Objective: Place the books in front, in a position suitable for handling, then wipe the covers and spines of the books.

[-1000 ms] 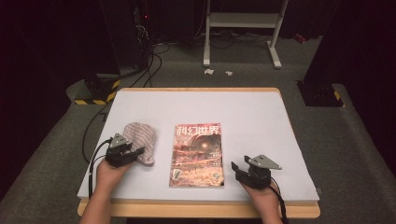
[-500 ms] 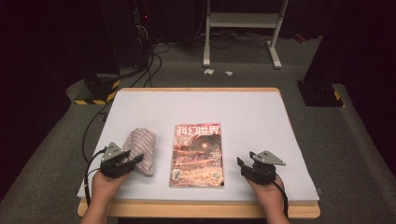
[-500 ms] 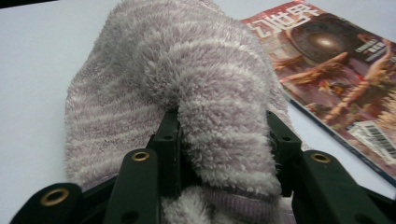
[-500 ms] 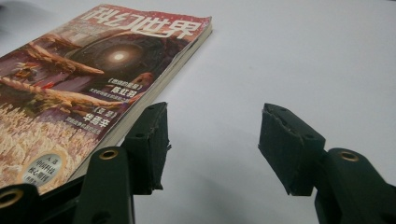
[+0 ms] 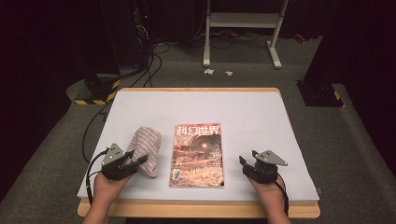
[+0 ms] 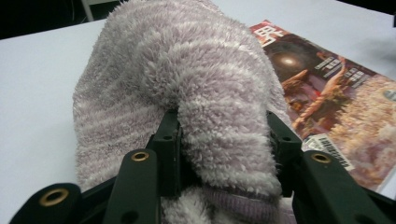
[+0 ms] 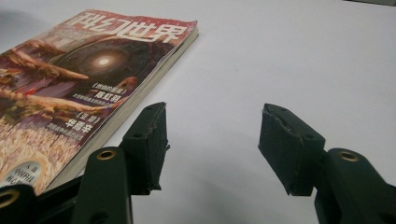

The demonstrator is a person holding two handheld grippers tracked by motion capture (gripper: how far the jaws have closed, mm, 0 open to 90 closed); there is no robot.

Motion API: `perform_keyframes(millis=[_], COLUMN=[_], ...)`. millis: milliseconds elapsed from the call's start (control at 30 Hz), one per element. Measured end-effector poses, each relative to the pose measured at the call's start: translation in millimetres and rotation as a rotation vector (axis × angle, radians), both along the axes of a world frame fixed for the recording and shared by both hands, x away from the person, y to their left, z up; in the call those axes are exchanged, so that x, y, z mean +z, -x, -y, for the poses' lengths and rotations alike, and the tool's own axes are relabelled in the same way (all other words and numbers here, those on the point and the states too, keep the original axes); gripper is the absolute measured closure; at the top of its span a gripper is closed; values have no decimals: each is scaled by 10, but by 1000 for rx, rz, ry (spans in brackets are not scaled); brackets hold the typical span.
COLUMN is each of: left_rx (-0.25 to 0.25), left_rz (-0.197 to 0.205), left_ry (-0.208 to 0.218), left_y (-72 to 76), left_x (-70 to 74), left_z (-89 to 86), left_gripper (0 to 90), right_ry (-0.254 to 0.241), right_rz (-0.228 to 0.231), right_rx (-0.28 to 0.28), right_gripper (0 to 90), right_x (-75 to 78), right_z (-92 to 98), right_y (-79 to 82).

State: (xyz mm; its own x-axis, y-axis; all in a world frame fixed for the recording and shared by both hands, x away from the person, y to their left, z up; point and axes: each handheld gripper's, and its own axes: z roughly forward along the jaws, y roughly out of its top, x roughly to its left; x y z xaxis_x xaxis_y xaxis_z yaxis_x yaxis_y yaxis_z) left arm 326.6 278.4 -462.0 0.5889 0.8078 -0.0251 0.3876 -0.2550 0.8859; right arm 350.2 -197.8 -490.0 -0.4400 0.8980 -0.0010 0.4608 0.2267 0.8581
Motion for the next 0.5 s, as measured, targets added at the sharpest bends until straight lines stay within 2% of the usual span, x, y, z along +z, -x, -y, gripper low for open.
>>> perform_keyframes(millis=[233,300,500], left_rx=[-59,-64,-130], left_rz=[0,2,-3], left_ry=[-2,2,4], left_y=[-53,-51,-17], left_x=[16,18,13], left_z=[229,249,415], left_gripper=[567,567,567], right_ry=[6,1,-7], right_rz=[12,14,11], right_rx=[-4,-12,-27], right_gripper=[415,414,406], right_x=[-2,-1,-3], right_z=[54,77,81], right_y=[74,84,68])
